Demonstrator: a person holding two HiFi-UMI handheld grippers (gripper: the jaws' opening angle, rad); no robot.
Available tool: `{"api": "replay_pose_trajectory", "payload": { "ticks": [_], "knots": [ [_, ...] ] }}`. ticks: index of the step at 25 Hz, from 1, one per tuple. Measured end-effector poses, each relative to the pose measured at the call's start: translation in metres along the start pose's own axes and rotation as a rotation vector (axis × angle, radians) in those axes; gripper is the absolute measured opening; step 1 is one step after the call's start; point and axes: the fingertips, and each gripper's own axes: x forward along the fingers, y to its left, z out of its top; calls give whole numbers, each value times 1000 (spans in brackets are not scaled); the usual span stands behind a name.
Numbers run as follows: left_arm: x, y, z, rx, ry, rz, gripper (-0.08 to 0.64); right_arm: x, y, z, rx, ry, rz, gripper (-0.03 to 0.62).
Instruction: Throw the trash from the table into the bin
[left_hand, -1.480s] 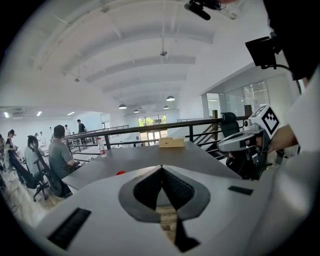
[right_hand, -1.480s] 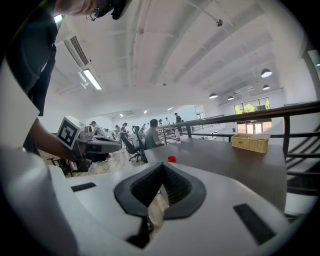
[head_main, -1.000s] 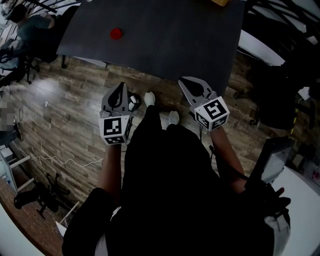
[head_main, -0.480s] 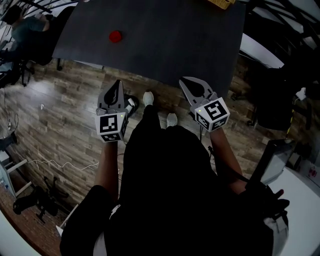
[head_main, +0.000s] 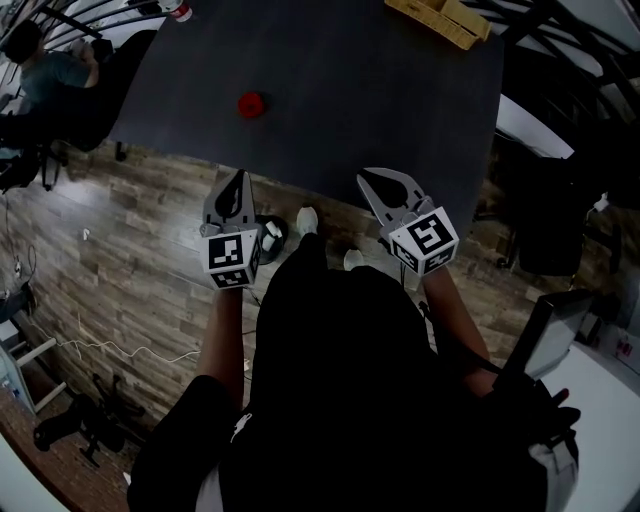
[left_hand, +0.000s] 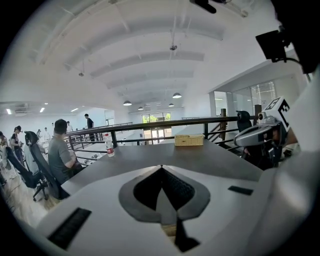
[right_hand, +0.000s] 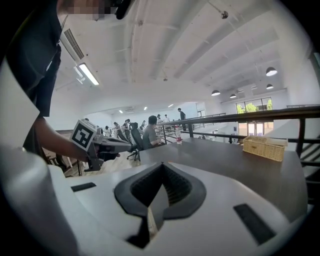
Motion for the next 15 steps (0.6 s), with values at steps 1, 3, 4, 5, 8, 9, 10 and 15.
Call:
{"api": "replay_pose_trajectory", "payload": {
  "ticks": [1, 3, 4, 5, 8, 9, 10, 15],
  "knots": [
    [6, 7, 0, -3, 0, -9, 9, 8, 0, 4, -3, 1, -3, 5],
    [18, 20, 0, -1, 0, -30, 9, 25, 1, 10, -5, 4, -11, 5],
    [25, 26, 0, 5, 1, -38, 9, 32, 2, 12, -6, 7, -16, 5],
    [32, 32, -1, 12, 5, -46, 9, 39, 3, 13, -6, 10, -22, 5],
    [55, 43, -8, 14, 17, -76, 9, 53, 4, 13, 0, 25, -42, 5],
    [62, 46, -10, 10, 20, -87, 11, 56, 4, 13, 1, 31, -49, 5],
    [69, 49, -12, 6, 22, -96, 11, 60, 4, 13, 1, 38, -55, 5],
    [103, 69, -26, -1, 37, -137, 11, 84, -1, 13, -4, 69, -98, 5]
  ]
}}
